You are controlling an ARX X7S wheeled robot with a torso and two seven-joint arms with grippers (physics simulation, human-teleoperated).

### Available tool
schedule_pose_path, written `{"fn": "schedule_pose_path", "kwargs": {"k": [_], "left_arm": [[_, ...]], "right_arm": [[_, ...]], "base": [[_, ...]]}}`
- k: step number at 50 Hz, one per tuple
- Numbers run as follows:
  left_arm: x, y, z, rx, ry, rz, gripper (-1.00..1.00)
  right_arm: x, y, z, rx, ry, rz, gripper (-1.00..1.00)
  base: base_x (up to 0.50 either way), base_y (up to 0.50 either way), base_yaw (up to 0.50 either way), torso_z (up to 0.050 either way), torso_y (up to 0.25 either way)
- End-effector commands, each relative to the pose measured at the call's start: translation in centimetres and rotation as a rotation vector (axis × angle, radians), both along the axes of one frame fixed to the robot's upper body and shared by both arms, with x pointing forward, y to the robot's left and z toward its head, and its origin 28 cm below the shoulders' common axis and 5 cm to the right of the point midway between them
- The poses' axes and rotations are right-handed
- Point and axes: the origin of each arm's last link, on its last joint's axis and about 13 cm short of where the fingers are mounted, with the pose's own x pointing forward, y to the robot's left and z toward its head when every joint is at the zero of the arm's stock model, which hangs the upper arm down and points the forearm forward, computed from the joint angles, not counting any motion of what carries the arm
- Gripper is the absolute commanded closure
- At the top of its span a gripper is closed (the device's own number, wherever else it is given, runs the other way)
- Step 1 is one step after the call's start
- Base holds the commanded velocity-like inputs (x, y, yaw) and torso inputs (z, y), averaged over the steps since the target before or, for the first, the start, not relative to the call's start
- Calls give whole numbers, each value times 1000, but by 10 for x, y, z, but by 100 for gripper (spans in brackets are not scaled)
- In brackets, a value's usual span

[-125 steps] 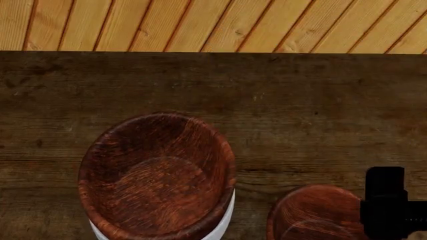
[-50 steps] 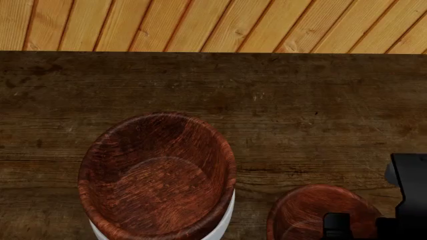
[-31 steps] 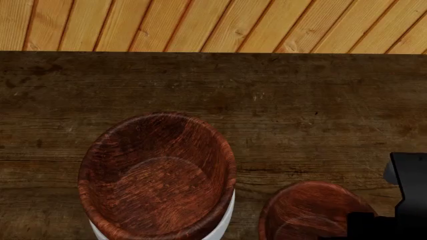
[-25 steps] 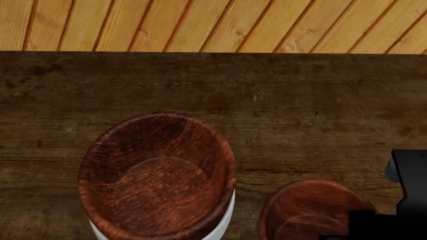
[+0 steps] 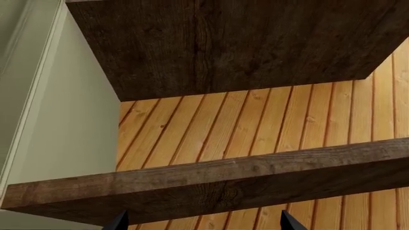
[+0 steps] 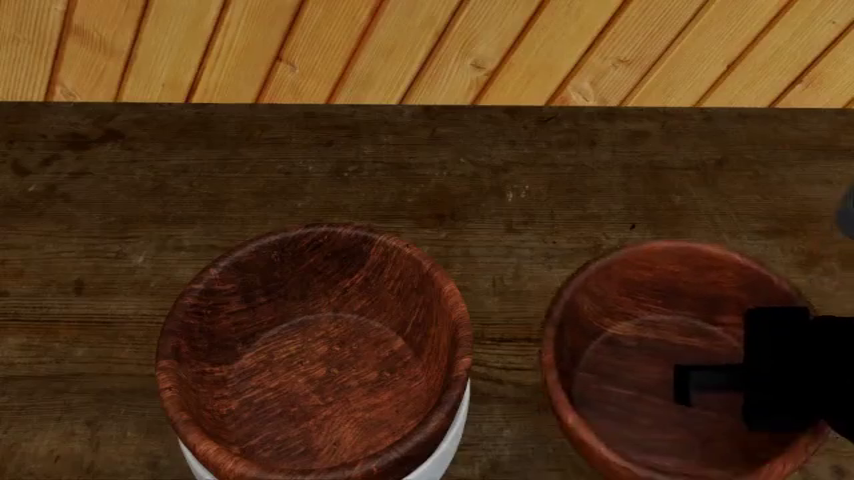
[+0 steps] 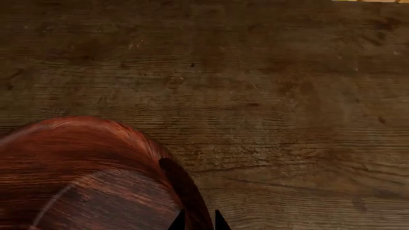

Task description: Stack the bowls from largest to smallest.

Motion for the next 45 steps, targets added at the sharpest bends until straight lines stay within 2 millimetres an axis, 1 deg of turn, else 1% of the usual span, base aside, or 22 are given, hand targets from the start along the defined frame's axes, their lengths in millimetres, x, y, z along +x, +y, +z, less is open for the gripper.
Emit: {"fn": "schedule_pose_path", "kwargs": {"k": [1, 4, 8, 20, 24, 31, 36, 40, 45], "left_arm": [[-2, 1, 1, -5, -1, 0, -100], [-3, 1, 2, -6, -4, 2, -100], [-3, 1, 2, -6, -5, 1, -100], [-3, 0, 2, -5, -7, -2, -100], [-3, 0, 2, -6, -7, -2, -100], [-4, 2, 2, -7, -8, -1, -100], [-4, 2, 2, -8, -8, 0, -100], [-4, 2, 2, -8, -9, -1, -100], [-5, 3, 2, -10, -11, 3, -100]], "right_arm": [[-7, 10, 47, -36, -112, 1, 100], [-8, 14, 60, -50, -134, 11, 100], [-7, 18, 69, -65, -153, 21, 100], [-5, 30, 90, -86, -199, 87, 100], [-4, 40, 95, -101, -211, 135, 100], [5, 49, 105, -121, -229, 193, 100], [8, 61, 110, -145, -239, 238, 100], [15, 74, 116, -165, -242, 291, 100], [21, 85, 120, -181, -242, 328, 100]], "base": [[0, 0, 0, 0, 0], [0, 0, 0, 0, 0], [0, 0, 0, 0, 0], [0, 0, 0, 0, 0], [0, 0, 0, 0, 0], [0, 0, 0, 0, 0], [0, 0, 0, 0, 0], [0, 0, 0, 0, 0], [0, 0, 0, 0, 0]]}}
